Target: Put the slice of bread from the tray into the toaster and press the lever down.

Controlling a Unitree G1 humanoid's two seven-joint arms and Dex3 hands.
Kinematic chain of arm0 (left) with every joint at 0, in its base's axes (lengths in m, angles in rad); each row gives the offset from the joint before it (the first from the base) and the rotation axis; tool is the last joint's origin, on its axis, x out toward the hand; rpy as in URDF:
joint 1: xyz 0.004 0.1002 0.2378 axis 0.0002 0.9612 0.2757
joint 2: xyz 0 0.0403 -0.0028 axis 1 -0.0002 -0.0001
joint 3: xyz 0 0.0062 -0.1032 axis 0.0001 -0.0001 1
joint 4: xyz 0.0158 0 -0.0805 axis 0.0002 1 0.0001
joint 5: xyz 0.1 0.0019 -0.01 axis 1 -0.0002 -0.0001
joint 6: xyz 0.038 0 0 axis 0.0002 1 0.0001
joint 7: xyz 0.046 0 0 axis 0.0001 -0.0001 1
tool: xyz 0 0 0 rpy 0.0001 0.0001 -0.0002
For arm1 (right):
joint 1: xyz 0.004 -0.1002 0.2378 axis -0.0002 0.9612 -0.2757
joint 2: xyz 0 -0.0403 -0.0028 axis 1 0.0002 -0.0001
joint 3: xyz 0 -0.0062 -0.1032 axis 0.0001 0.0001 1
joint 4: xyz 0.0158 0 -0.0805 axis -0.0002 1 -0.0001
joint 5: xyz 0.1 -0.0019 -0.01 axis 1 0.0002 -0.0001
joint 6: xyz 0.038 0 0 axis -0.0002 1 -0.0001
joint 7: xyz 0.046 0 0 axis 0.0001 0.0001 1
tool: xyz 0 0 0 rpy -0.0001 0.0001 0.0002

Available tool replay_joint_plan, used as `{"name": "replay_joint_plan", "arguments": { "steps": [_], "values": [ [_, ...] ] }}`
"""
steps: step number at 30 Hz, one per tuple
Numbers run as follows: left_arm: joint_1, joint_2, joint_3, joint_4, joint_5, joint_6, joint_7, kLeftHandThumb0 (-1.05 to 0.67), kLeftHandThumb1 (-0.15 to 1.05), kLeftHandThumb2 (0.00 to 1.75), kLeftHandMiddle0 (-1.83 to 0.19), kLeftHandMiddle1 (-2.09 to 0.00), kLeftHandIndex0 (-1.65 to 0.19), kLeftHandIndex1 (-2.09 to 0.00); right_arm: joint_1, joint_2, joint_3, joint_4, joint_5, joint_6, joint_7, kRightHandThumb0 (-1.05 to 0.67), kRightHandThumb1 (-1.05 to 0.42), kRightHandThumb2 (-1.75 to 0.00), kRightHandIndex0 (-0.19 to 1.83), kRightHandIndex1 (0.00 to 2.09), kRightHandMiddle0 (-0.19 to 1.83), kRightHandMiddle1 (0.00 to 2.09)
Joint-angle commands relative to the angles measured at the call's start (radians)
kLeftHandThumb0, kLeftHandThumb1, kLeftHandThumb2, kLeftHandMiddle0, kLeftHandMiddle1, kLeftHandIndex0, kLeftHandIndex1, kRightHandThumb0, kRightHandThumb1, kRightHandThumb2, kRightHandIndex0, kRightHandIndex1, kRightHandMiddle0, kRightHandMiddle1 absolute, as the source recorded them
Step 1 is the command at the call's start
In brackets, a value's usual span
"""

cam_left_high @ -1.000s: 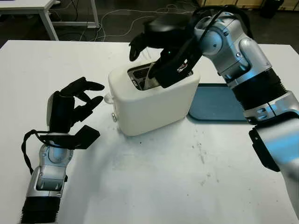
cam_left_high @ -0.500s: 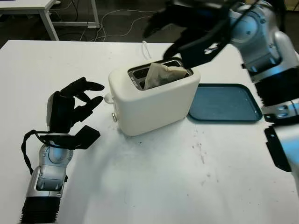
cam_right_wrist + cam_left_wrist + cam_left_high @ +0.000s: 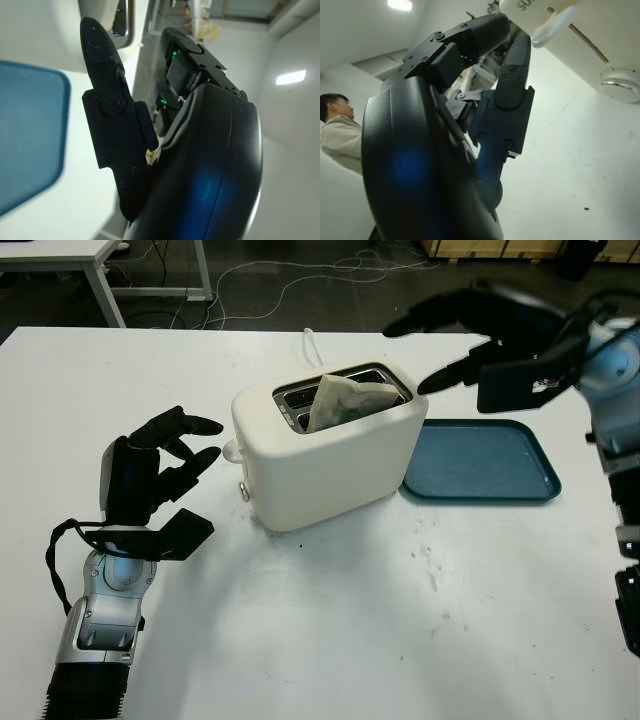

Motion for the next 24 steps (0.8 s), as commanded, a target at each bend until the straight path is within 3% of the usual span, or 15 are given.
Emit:
{"name": "replay_joint_plan", "arguments": {
  "steps": [1,7,18,20,21,22,24],
  "values": [
    [-0.001,0.002,-0.005,0.002,-0.004,-0.016,0.003,-0.36,0.92,0.05,-0.68,-1.46,-0.77,-0.75,0.022,0.025,-0.008,0.017,0.017,-0.01,-0.047,-0.61,-0.91,-0.01,0.48,0.13,0.55,0.02],
    [-0.002,0.003,-0.005,0.005,-0.004,-0.02,0.005,-0.35,0.92,0.04,-0.69,-1.47,-0.77,-0.75,0.031,0.078,0.018,0.056,-0.025,-0.026,-0.187,-0.58,-0.91,0.0,0.57,0.17,0.64,0.05],
    [-0.002,0.0,-0.008,0.0,-0.003,-0.011,0.002,-0.37,0.92,0.05,-0.67,-1.49,-0.77,-0.76,0.015,0.106,0.037,0.06,-0.015,-0.016,-0.209,-0.51,-0.88,0.0,0.65,0.23,0.7,0.06],
    [-0.002,-0.001,-0.008,-0.003,-0.001,-0.007,0.001,-0.36,0.92,0.05,-0.68,-1.49,-0.77,-0.76,0.012,0.107,0.04,0.056,-0.02,-0.014,-0.209,-0.5,-0.87,0.0,0.62,0.42,0.73,0.05],
    [-0.002,0.0,-0.008,-0.002,0.0,-0.009,0.002,-0.37,0.92,0.05,-0.68,-1.49,-0.77,-0.76,0.011,0.108,0.041,0.055,-0.02,-0.013,-0.209,-0.49,-0.86,0.0,0.53,0.7,0.75,0.04],
    [-0.002,0.0,-0.008,-0.001,0.001,-0.01,0.004,-0.37,0.92,0.05,-0.68,-1.49,-0.77,-0.76,0.01,0.11,0.041,0.054,-0.019,-0.014,-0.207,-0.48,-0.85,0.0,0.47,0.83,0.76,0.03],
    [-0.003,0.002,-0.007,0.0,0.003,-0.012,0.006,-0.37,0.92,0.05,-0.68,-1.48,-0.77,-0.76,0.007,0.111,0.042,0.051,-0.019,-0.013,-0.205,-0.46,-0.84,0.0,0.43,0.88,0.79,0.04]
  ]
}}
